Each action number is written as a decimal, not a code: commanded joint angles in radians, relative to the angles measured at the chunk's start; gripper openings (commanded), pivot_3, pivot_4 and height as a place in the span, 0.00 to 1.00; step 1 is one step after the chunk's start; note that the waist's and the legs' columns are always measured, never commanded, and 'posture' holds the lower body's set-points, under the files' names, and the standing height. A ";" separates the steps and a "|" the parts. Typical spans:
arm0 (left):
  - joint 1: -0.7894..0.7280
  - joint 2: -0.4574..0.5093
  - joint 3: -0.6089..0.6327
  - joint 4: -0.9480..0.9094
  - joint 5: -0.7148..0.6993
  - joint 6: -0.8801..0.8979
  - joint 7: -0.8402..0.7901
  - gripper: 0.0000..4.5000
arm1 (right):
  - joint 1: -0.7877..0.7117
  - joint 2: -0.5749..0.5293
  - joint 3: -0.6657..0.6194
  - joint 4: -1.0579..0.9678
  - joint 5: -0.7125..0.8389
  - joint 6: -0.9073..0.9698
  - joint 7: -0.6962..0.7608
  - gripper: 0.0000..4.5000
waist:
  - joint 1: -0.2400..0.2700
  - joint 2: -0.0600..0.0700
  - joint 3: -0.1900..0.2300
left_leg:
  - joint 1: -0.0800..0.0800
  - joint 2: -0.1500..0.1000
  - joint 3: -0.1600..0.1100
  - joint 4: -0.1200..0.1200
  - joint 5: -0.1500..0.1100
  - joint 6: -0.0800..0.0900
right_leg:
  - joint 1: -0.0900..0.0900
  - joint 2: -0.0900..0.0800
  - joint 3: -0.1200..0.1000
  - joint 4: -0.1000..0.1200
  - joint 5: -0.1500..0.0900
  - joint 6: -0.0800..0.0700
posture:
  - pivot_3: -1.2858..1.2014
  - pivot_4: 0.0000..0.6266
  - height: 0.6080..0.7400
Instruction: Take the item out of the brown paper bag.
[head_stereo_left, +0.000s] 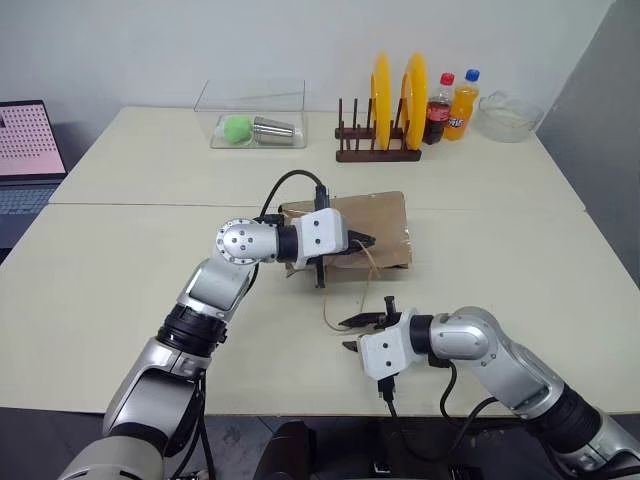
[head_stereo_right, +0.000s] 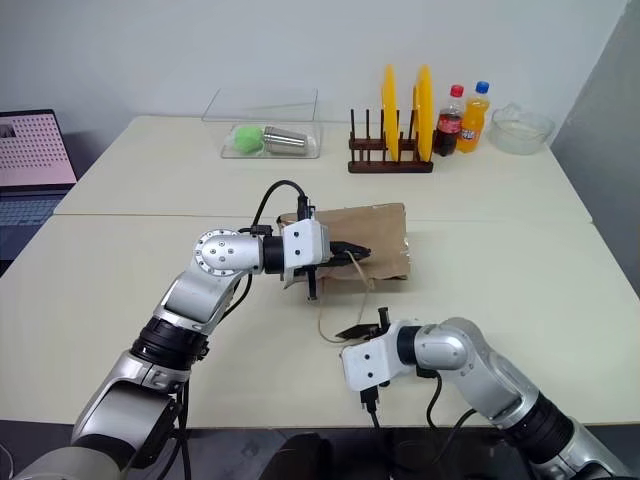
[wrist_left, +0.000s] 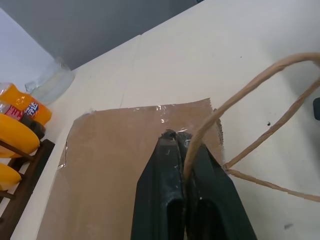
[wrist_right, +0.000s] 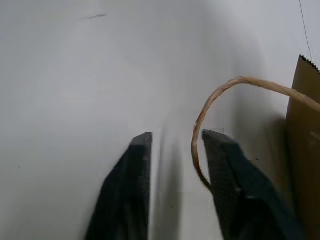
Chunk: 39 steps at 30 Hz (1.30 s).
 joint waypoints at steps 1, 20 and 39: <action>-0.046 -0.008 0.028 -0.011 -0.008 0.012 0.009 0.00 | 0.009 0.013 -0.017 -0.030 -0.011 0.017 0.001 0.01 | 0.000 0.000 0.000 | 0.000 0.000 0.000 0.000 0.000 0.000 | 0.000 0.000 0.000 0.000 0.000 0.000 | 0.52 0.24 1.00; -0.497 -0.088 0.075 0.550 0.056 -0.074 0.115 0.00 | 0.047 -0.045 0.032 0.002 -0.050 0.037 0.128 0.01 | 0.000 0.000 0.000 | -0.002 0.000 -0.002 0.004 0.000 0.001 | 0.001 0.000 -0.002 0.000 0.000 0.000 | 0.52 0.24 1.00; -0.676 -0.091 0.131 0.779 0.094 -0.182 0.191 0.00 | 0.070 -0.056 0.033 -0.005 -0.065 0.036 0.153 0.01 | -0.001 -0.001 0.000 | 0.000 0.000 -0.002 0.005 0.000 0.000 | 0.003 0.000 -0.002 0.000 0.000 0.001 | 0.52 0.24 1.00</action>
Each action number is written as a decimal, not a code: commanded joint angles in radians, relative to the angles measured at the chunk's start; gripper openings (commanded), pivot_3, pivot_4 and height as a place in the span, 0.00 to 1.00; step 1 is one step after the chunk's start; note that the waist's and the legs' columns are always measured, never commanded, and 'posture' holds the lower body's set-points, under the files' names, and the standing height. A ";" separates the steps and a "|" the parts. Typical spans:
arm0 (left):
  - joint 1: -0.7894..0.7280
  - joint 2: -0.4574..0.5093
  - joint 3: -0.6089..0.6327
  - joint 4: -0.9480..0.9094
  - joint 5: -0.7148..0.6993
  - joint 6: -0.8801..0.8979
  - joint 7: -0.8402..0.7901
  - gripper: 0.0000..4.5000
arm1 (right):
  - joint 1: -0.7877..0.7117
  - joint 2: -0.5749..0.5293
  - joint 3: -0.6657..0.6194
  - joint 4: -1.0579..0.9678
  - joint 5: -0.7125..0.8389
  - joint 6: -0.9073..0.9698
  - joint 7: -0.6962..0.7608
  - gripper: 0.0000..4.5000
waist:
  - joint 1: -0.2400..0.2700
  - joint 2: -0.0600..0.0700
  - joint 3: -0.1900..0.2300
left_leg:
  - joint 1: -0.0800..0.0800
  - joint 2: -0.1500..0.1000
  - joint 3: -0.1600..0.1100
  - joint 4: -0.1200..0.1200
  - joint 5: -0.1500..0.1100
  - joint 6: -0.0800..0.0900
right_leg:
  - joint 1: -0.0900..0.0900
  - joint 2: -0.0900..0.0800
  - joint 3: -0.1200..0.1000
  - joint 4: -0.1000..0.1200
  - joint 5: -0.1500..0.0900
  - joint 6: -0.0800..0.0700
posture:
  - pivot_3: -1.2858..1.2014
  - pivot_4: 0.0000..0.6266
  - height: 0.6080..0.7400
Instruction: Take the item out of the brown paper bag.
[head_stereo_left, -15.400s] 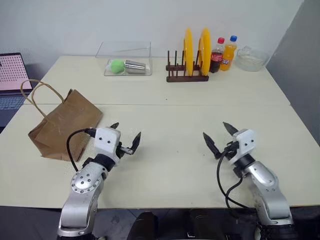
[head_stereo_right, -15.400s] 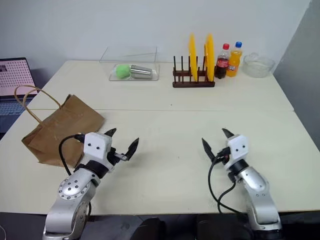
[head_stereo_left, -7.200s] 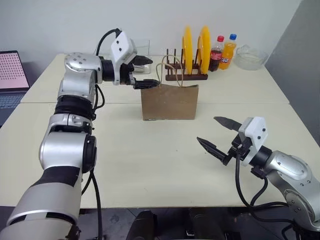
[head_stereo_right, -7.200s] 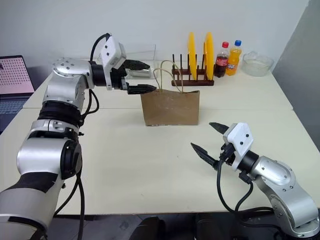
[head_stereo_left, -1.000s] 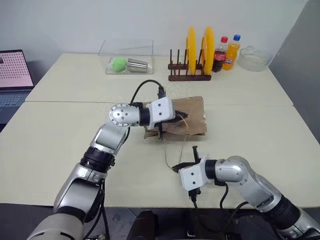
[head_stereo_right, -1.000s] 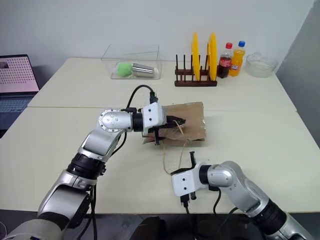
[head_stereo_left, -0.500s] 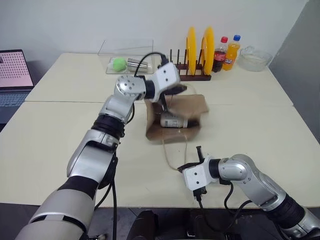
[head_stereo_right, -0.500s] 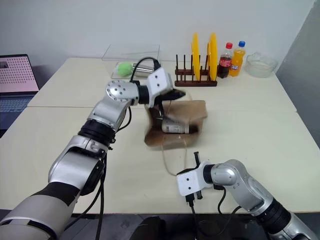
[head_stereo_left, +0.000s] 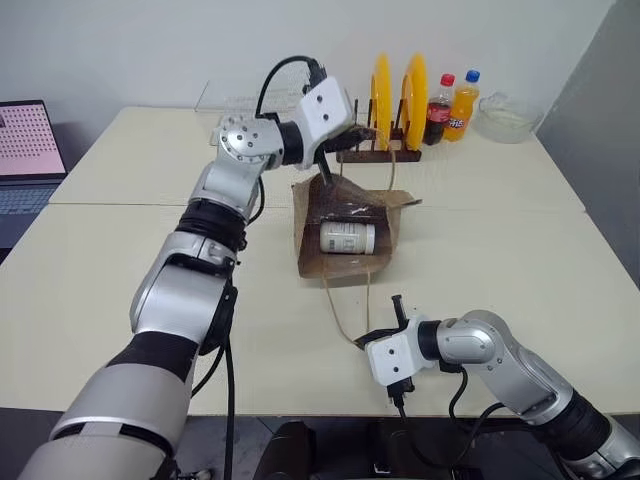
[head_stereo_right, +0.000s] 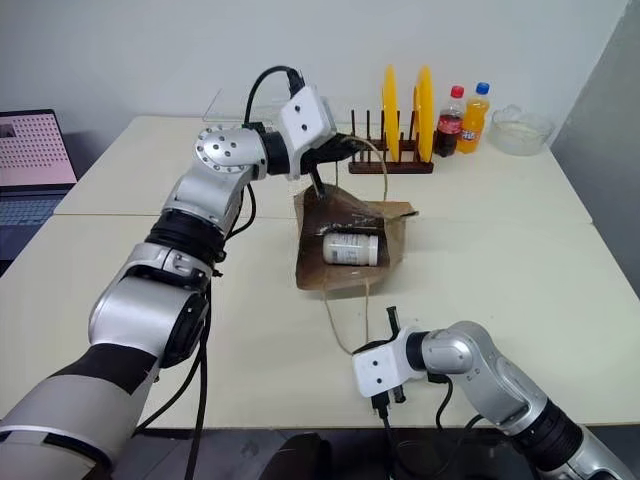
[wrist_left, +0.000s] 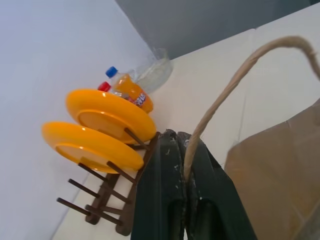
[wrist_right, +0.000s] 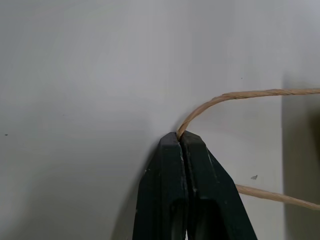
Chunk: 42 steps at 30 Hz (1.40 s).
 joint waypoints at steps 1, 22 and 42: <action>-0.074 0.009 0.046 0.022 0.008 -0.041 0.055 0.00 | 0.034 -0.021 0.043 0.016 -0.013 -0.003 0.055 0.01 | 0.000 0.000 0.000 | 0.000 0.000 0.000 0.000 0.000 0.000 | 0.000 0.000 0.000 0.000 0.000 0.000 | 0.52 0.24 1.00; 0.117 0.021 0.064 -0.308 -0.150 0.089 -0.284 0.00 | -0.002 0.026 -0.177 -0.129 0.229 0.232 0.099 0.51 | -0.002 0.000 0.000 | 0.000 0.000 0.000 0.000 0.000 -0.001 | 0.000 0.000 0.000 0.001 0.000 0.000 | 0.52 0.24 1.00; 0.190 0.058 0.093 -0.531 -0.234 0.384 -0.307 0.00 | -0.388 0.087 -0.197 -0.171 0.516 0.699 -0.132 0.51 | -0.004 0.000 0.000 | -0.002 -0.001 -0.001 0.001 0.000 0.000 | -0.005 -0.002 0.001 0.008 0.002 -0.003 | 0.52 0.24 1.00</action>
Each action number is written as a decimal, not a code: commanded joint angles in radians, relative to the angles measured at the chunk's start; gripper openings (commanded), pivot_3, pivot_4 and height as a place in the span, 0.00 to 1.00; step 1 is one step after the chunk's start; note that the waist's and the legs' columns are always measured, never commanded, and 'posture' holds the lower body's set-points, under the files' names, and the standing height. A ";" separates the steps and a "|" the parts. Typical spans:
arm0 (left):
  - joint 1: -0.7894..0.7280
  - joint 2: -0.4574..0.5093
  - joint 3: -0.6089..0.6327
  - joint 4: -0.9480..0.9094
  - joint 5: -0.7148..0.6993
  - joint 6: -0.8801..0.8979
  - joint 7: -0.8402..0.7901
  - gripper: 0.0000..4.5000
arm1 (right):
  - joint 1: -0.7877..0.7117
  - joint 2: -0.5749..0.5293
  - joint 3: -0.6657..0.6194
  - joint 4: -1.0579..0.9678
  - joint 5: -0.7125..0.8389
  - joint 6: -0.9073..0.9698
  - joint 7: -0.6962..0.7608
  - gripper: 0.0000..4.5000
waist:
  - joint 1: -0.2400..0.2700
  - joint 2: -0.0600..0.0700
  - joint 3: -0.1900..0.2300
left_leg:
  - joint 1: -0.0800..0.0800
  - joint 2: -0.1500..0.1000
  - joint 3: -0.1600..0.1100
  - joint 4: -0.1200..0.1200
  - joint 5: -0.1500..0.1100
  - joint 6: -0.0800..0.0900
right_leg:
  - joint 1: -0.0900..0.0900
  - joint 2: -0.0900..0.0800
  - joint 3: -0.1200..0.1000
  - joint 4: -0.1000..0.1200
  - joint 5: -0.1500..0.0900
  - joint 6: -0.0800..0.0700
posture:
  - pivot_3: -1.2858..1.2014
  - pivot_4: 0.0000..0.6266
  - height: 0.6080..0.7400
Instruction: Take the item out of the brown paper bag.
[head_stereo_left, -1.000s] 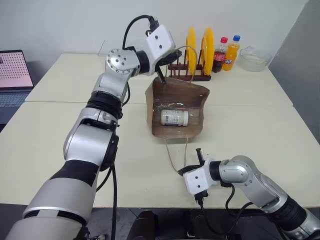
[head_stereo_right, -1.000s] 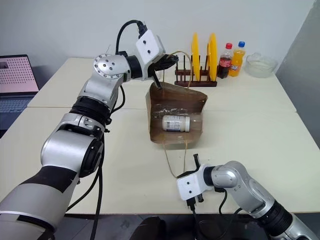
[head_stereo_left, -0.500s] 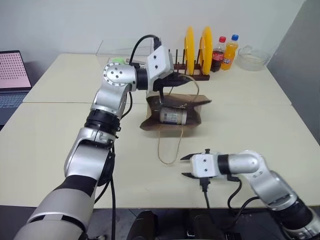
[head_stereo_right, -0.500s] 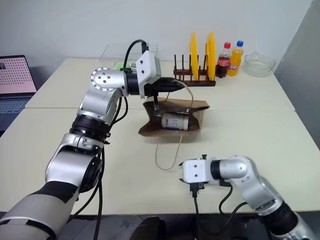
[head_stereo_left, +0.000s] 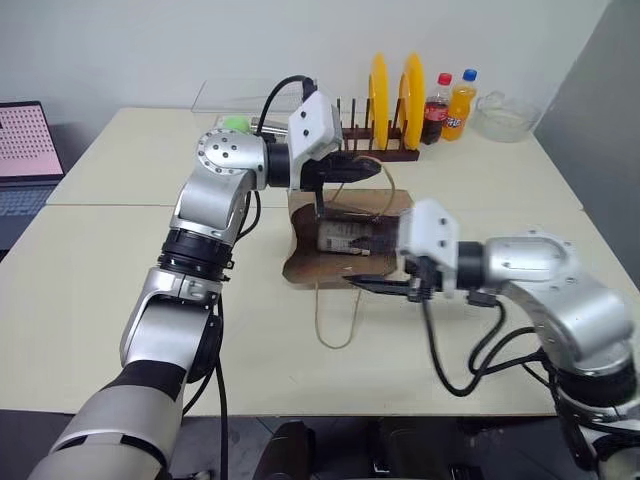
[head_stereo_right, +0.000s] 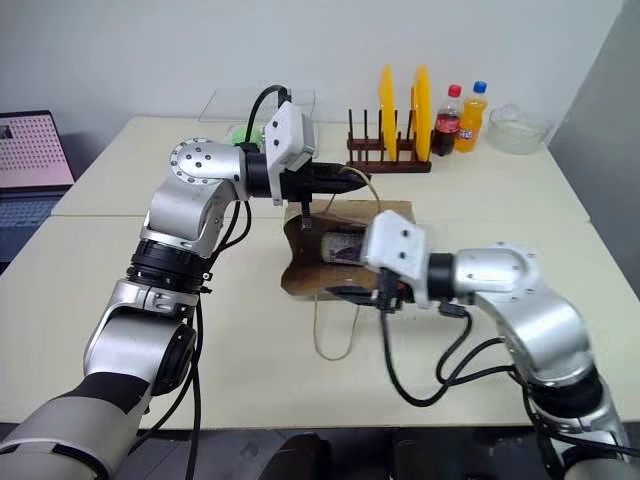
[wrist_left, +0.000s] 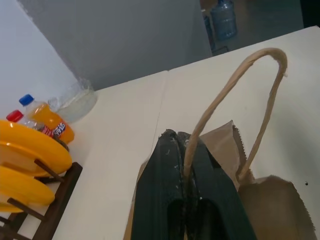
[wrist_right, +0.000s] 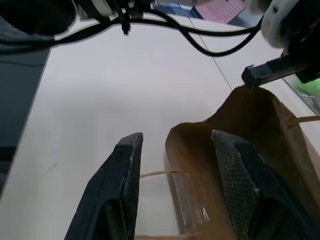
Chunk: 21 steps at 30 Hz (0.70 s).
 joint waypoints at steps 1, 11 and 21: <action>-0.042 0.007 0.032 -0.035 -0.028 0.022 0.010 0.00 | -0.063 -0.004 0.137 0.078 -0.135 -0.064 -0.066 0.51 | 0.000 0.000 0.000 | -0.001 0.000 0.000 0.000 0.000 0.000 | -0.001 0.000 0.000 0.001 0.000 0.000 | 0.52 0.24 1.00; -0.045 -0.006 0.036 -0.054 -0.032 0.042 0.023 0.00 | -0.173 0.125 0.277 0.374 -0.330 -0.178 -0.177 0.72 | -0.004 0.000 0.000 | -0.003 0.000 0.003 0.001 0.000 0.000 | -0.007 0.000 0.003 0.006 0.001 -0.002 | 0.52 0.24 1.00; -0.047 -0.021 0.032 -0.053 -0.028 0.025 0.024 0.00 | -0.243 0.217 0.314 0.661 -0.466 -0.285 -0.231 0.94 | -0.010 0.000 0.000 | -0.003 0.000 0.004 0.001 0.000 0.000 | -0.007 0.000 0.003 0.006 0.001 -0.003 | 0.52 0.24 1.00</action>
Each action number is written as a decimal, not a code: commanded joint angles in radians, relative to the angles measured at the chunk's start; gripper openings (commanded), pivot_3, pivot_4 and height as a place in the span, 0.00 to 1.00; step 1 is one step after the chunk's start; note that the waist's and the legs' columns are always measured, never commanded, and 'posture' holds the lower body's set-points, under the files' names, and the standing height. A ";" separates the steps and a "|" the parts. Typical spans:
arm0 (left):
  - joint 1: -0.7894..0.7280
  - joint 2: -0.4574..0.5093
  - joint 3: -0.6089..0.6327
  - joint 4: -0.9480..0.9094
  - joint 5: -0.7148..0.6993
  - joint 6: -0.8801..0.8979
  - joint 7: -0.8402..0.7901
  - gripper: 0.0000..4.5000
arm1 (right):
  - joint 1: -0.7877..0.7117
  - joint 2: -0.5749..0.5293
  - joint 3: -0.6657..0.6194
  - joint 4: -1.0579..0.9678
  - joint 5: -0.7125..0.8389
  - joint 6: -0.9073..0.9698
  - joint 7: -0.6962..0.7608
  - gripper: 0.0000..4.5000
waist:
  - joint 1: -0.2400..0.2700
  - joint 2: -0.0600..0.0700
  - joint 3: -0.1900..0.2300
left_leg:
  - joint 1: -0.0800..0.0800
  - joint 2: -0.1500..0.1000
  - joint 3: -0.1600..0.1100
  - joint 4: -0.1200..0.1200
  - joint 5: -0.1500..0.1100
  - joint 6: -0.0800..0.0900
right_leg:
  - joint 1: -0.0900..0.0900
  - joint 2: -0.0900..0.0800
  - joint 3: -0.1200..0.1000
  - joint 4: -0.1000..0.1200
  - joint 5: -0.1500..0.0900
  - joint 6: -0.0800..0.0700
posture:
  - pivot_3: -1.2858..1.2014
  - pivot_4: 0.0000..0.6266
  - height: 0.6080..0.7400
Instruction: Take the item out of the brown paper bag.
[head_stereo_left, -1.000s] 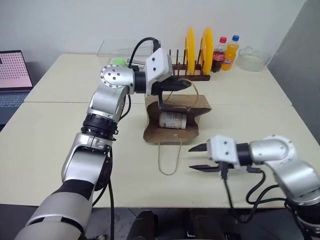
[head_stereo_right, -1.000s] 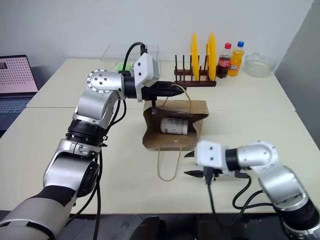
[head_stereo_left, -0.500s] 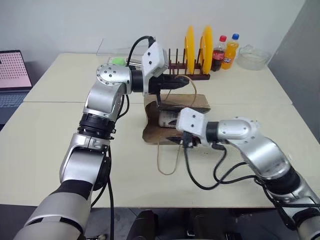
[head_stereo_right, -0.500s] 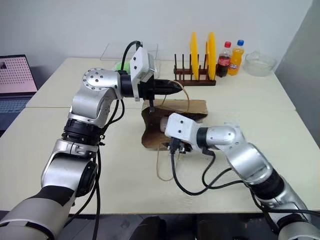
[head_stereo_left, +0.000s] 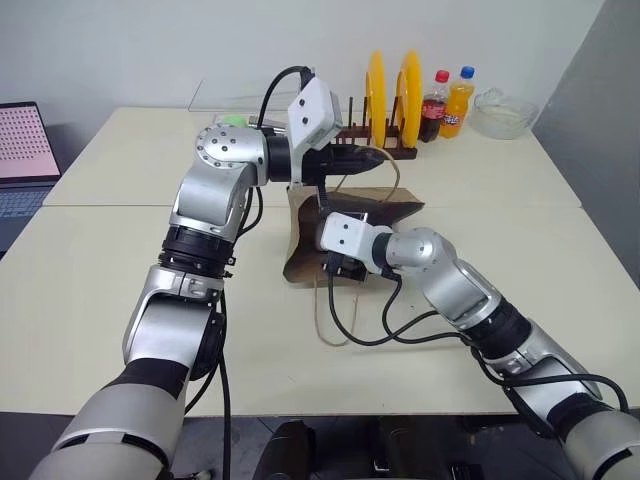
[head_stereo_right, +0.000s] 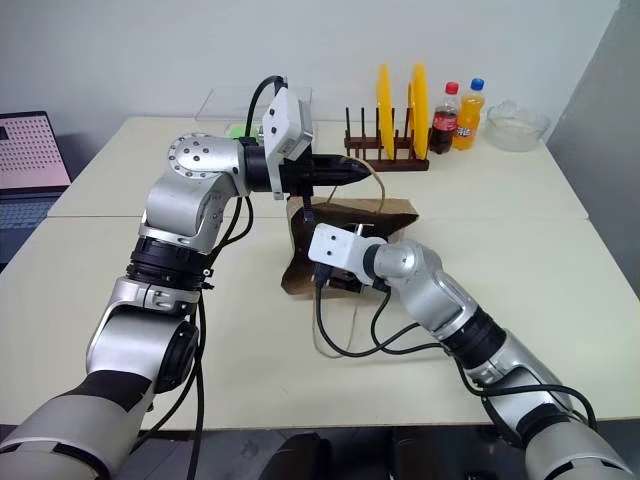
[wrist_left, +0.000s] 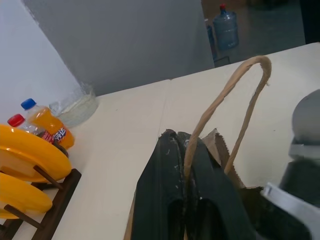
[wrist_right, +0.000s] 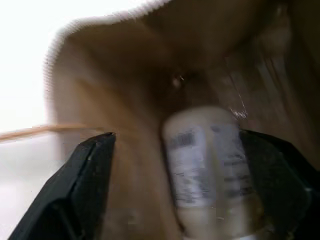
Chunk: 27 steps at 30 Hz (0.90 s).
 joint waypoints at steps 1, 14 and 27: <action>-0.035 -0.004 0.015 -0.032 -0.018 -0.015 0.006 0.00 | -0.028 0.017 -0.011 0.053 -0.035 -0.051 -0.011 0.94 | -0.001 0.000 0.000 | 0.000 0.000 0.000 0.000 0.000 0.000 | 0.000 0.000 0.000 0.000 0.000 0.000 | 0.52 0.24 1.00; -0.032 -0.009 0.014 -0.022 -0.006 -0.032 0.014 0.00 | -0.130 0.051 0.062 0.385 -0.176 -0.225 0.043 0.86 | -0.010 0.000 0.000 | 0.001 0.000 0.001 0.000 0.000 0.000 | 0.000 0.000 0.001 0.001 0.000 0.000 | 0.52 0.24 1.00; -0.054 0.013 0.000 0.127 0.090 -0.122 0.079 0.00 | -0.055 -0.055 -0.087 -0.054 -0.051 -0.253 0.250 0.68 | -0.010 0.000 0.000 | -0.001 0.000 0.000 0.000 0.000 0.000 | -0.002 0.000 0.000 0.001 0.000 0.000 | 0.52 0.24 1.00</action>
